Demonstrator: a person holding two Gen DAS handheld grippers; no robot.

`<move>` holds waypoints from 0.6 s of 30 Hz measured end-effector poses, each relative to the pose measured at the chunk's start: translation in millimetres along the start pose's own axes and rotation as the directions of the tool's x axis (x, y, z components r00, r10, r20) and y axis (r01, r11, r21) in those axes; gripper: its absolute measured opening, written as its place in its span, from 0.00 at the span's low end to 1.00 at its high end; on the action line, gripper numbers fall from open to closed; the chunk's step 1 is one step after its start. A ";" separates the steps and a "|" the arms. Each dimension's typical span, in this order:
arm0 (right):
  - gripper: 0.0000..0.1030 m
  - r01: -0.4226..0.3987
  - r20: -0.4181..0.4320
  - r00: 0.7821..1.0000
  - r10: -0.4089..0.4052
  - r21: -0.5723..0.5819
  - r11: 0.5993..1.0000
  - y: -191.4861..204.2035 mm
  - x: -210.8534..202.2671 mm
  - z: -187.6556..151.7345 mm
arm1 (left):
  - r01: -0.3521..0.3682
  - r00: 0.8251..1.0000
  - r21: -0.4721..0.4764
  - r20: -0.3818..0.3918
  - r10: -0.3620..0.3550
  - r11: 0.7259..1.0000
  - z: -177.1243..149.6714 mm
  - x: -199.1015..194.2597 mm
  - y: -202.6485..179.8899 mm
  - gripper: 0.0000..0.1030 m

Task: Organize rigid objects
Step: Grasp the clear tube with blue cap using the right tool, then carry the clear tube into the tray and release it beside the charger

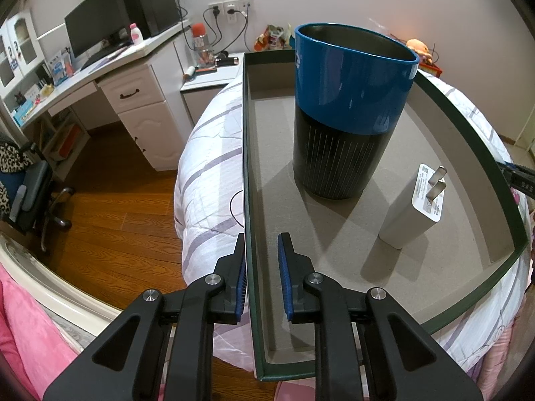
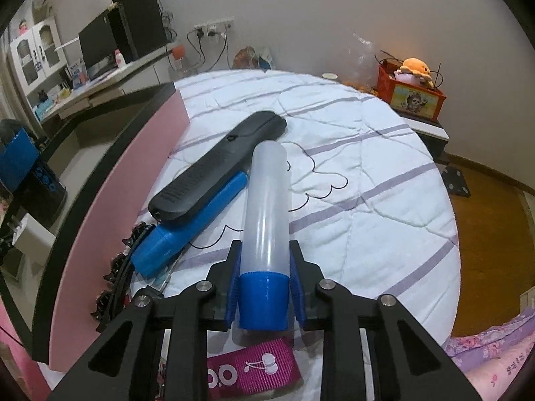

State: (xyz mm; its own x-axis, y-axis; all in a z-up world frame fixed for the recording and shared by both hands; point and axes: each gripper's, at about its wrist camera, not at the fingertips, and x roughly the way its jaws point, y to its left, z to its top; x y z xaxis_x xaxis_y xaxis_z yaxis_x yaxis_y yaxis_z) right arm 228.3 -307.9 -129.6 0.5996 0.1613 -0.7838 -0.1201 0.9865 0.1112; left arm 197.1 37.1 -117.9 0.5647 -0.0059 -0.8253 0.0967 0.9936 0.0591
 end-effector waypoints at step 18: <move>0.35 0.041 -0.032 0.999 -0.042 -0.015 0.999 2.2 4.4 7.2 | 0.012 1.000 -0.001 0.002 -0.012 1.000 -0.5 0.1 0.1 0.17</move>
State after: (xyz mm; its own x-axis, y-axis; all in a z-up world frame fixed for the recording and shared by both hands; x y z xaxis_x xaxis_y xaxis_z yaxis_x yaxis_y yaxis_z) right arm 236.4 -304.8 -128.4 0.5785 0.1189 -0.8069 -0.1072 0.9918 0.0693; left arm 196.7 37.2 -118.3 0.5650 -0.0177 -0.8249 0.1022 0.9936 0.0487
